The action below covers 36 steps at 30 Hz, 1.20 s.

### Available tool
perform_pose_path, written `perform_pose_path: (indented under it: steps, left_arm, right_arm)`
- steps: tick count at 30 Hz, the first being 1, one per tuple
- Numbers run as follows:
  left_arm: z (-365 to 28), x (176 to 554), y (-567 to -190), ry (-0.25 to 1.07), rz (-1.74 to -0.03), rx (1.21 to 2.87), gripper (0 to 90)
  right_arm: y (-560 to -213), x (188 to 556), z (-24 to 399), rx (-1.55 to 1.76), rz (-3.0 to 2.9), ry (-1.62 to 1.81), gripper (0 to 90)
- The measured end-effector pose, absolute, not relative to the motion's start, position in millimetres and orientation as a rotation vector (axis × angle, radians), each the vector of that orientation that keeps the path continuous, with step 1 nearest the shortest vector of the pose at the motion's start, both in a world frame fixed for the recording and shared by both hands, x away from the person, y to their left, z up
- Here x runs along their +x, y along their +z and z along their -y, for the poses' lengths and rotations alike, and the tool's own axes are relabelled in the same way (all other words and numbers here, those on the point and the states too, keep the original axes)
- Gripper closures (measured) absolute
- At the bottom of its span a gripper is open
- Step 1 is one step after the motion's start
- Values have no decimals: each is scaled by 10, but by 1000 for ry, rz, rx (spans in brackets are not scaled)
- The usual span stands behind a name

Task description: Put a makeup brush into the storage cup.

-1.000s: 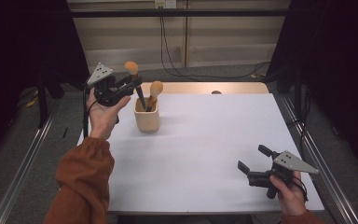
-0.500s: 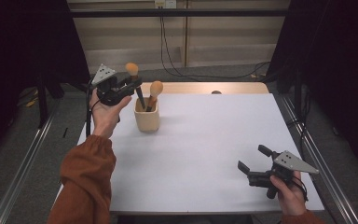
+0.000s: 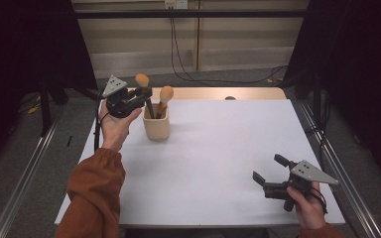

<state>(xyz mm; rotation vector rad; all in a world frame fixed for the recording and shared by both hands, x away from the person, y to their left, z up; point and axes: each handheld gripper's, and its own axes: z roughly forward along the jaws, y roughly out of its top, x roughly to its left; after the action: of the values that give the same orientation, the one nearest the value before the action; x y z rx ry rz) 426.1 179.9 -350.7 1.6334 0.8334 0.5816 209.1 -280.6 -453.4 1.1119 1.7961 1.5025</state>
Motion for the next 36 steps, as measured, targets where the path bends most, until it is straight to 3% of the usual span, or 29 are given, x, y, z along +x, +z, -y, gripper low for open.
perform_pose_path:
  steps: [36]
  left_arm:
    - [-1826,4263,-3898,572,-866,1698,704]
  right_arm:
    - [-4548,2094,2791,1116,-1815,1504,0]
